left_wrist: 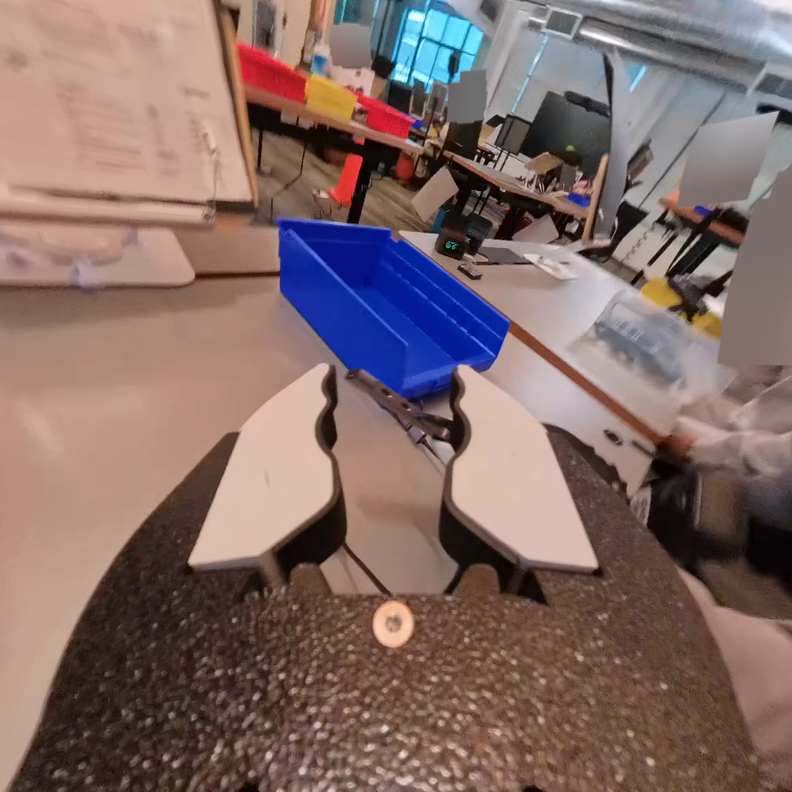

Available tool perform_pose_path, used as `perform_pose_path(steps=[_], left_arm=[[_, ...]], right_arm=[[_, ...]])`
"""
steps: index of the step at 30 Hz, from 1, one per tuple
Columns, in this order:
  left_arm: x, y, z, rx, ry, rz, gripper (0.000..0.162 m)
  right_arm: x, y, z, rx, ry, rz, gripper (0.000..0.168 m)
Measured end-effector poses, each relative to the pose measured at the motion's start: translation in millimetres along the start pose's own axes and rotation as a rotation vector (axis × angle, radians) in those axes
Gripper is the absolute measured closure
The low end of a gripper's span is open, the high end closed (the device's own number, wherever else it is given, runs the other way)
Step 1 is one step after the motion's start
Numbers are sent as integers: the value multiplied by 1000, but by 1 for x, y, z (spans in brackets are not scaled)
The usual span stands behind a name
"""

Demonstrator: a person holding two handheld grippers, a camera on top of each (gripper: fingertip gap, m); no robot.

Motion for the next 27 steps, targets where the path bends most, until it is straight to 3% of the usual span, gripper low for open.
perform_pose_path(steps=[3,7,9,12,17,21,23,27], left_arm=[[7,10,-21,84,-246,-151,98],[33,28,-18,265,-413,-247,119],[44,36,-18,343,-480,-264,143],[47,42,-21,516,-619,-187,152],[56,47,-32,554,-722,-235,153],[56,53,-34,472,-757,-243,153],[55,56,-32,466,-789,-232,153],[55,58,-30,455,-775,-234,153]], right_arm=[[-17,-4,-7,107,-323,25,159],[-29,-7,-19,132,-509,64,159],[-34,-8,-20,125,-530,81,159],[-37,-9,-15,61,-383,154,155],[-29,-5,5,-124,208,266,130],[-17,-2,-2,-209,197,240,133],[-18,-2,-6,-232,196,252,146],[-16,0,-5,-167,242,228,143]])
Point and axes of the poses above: each gripper's, where its closed fingertips meet, y out along the fingers, x out of its underside, z = x × y across the jaws, the point moved 7 cm from there along -y, back along the fingers, and after that the axes turned 9 degrees about -y, right-handed, at the moved point
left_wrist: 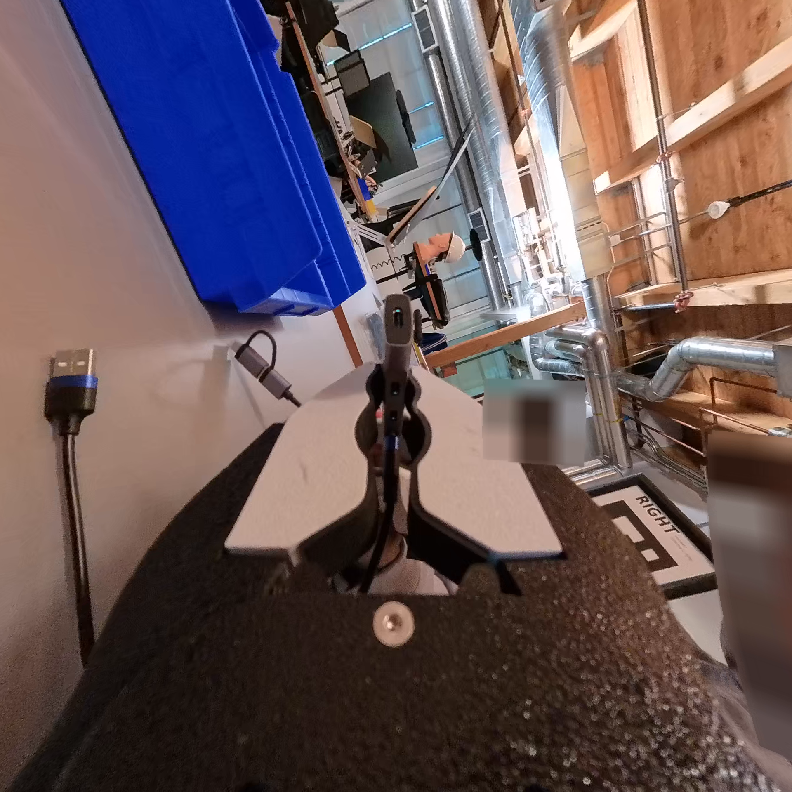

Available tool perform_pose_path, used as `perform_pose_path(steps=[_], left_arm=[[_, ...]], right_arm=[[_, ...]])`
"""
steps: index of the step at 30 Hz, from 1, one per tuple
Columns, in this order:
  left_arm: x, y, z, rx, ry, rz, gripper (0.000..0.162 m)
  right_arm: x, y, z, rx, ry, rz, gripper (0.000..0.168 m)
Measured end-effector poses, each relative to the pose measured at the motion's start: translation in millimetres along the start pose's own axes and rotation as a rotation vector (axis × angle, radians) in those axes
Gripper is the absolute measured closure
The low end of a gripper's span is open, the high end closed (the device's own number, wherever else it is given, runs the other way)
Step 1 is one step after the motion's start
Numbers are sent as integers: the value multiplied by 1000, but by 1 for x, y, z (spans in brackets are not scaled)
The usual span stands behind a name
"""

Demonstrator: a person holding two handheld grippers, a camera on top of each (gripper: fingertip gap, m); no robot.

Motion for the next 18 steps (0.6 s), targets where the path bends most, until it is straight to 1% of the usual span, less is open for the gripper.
perform_pose_path(steps=[3,4,6,7,9,14,15,18], left_arm=[[-1,-1,1,-30,22,-1,153],[-1,-1,1,-40,27,4,153],[0,-1,4,-17,12,15,153],[0,0,7,11,-10,18,153],[1,3,8,15,-11,11,153],[1,7,10,24,-10,0,153],[1,8,9,18,-14,0,153],[1,11,7,9,-6,2,153]], right_arm=[[4,1,4,53,65,-13,125],[5,1,4,50,78,-15,124],[7,4,-1,-20,79,-34,135],[7,5,-2,-14,68,-53,134],[5,3,-2,17,66,-24,144],[4,1,2,16,117,23,144],[3,0,2,14,148,43,141],[4,1,5,8,244,39,144]])
Point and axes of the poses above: each gripper's, where its closed fingertips meet, y out along the fingers, x out of its underside, z = x × y across the jaws, the point moved 7 cm from there along -y, back along the fingers, and after that the axes turned 9 degrees about -y, right-handed, at the moved point
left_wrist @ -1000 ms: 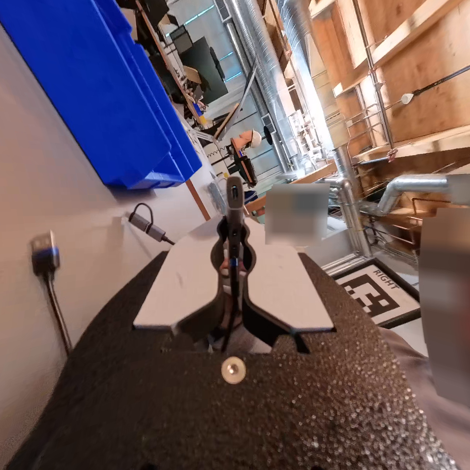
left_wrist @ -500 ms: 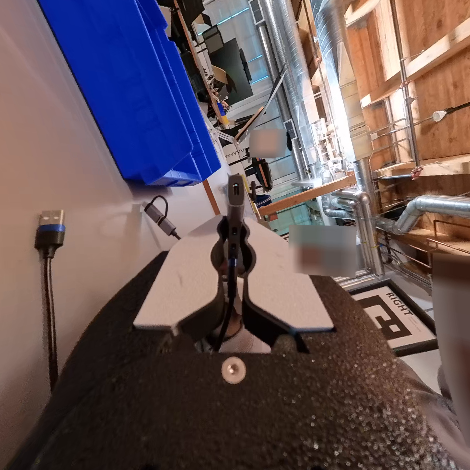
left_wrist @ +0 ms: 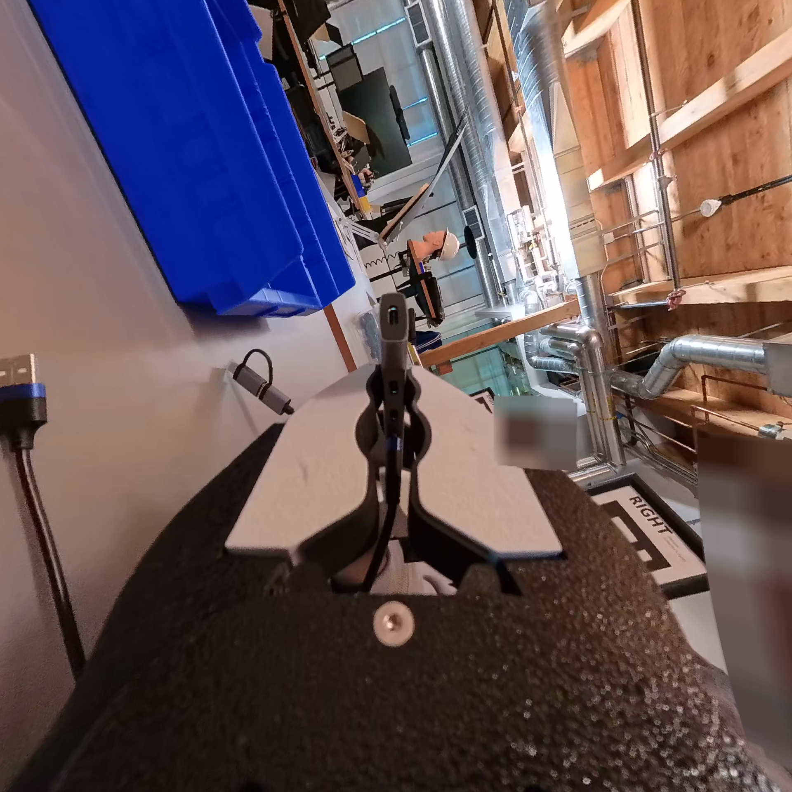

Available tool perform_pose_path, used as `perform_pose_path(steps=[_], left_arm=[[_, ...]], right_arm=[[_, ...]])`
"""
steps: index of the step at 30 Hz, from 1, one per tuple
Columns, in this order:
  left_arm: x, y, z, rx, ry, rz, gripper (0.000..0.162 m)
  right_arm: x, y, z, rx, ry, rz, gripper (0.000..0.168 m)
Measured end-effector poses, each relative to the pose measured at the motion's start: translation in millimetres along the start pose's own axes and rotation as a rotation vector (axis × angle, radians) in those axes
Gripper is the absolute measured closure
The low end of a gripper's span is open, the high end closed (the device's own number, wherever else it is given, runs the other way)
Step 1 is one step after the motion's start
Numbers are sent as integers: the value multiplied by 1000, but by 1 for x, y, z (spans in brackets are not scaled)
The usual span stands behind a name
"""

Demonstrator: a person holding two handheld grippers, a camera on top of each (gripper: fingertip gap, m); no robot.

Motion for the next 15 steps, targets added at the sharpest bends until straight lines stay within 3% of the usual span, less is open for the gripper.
perform_pose_path(steps=[4,9,13,15], left_arm=[[-3,2,4,-60,174,25,144],[3,-13,27,-372,851,93,135],[33,-5,29,-531,1173,21,130],[38,-1,27,-615,1289,38,136]], right_arm=[[2,-3,10,34,116,4,144],[6,-12,30,148,231,13,144],[5,-9,26,146,188,-5,144],[4,-8,21,134,139,-15,144]])
Point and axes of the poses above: each gripper's, where its closed fingertips meet, y out along the fingers, x out of its underside, z = x × y across the jaws, the point moved 7 cm from there along -y, back along the fingers, and after that the axes turned 9 degrees about -y, right-handed, at the moved point
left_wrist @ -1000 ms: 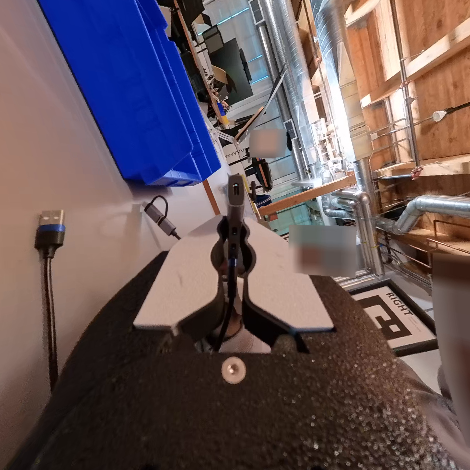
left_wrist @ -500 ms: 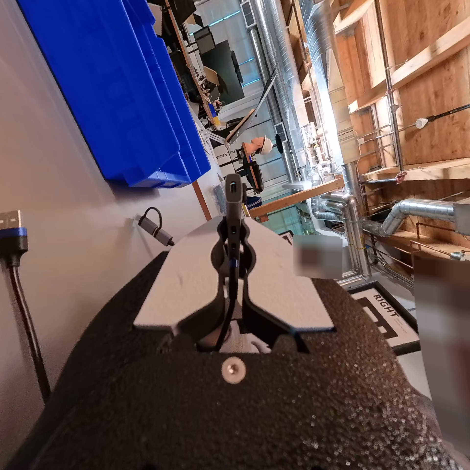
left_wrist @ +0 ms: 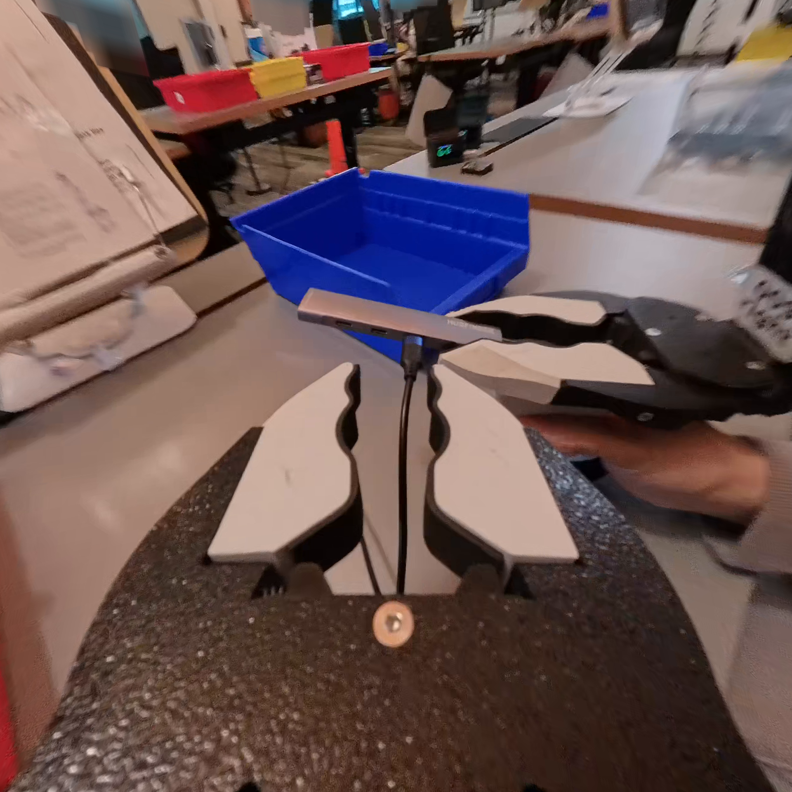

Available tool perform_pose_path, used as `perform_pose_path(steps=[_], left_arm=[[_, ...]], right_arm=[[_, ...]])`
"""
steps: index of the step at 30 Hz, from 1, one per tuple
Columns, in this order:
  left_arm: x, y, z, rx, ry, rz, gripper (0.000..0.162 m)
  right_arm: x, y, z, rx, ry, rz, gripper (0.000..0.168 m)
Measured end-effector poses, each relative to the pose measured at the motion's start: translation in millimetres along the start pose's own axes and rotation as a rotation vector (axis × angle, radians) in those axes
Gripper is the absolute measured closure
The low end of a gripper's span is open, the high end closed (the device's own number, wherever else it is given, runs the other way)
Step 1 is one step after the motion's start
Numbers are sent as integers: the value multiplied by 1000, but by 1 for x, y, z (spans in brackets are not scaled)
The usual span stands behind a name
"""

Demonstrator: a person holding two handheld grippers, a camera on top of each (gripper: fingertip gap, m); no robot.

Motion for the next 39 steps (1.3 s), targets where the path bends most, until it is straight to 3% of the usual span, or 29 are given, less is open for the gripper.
perform_pose_path(steps=[3,13,15,27,31,33,35,39], left_arm=[[4,7,4,-13,28,-21,152],[10,7,6,-16,119,-26,145],[11,7,5,-32,111,-20,155],[16,3,0,-72,172,27,156],[16,4,-2,-21,65,25,153],[8,-6,-7,-26,31,52,142],[-2,-26,-24,-81,16,71,141],[2,-81,-108,-381,-34,-107,141]], right_arm=[[0,1,-4,-17,-31,-12,144],[1,2,-3,-16,-16,-28,144],[1,2,-3,-22,-14,-26,144],[3,5,-8,-73,-41,-78,143],[4,6,-3,-89,12,-84,143],[4,5,3,-52,43,-85,144],[5,4,6,-72,76,-84,144],[5,4,6,-91,86,-80,144]])
Point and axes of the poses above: each gripper's, where its closed fingertips meet, y out along the fingers, x out of its underside, z = x × y across the jaws, the point moved 7 cm from there along -y, back along the fingers, and after that the axes turned 9 degrees about -y, right-handed, at the moved point
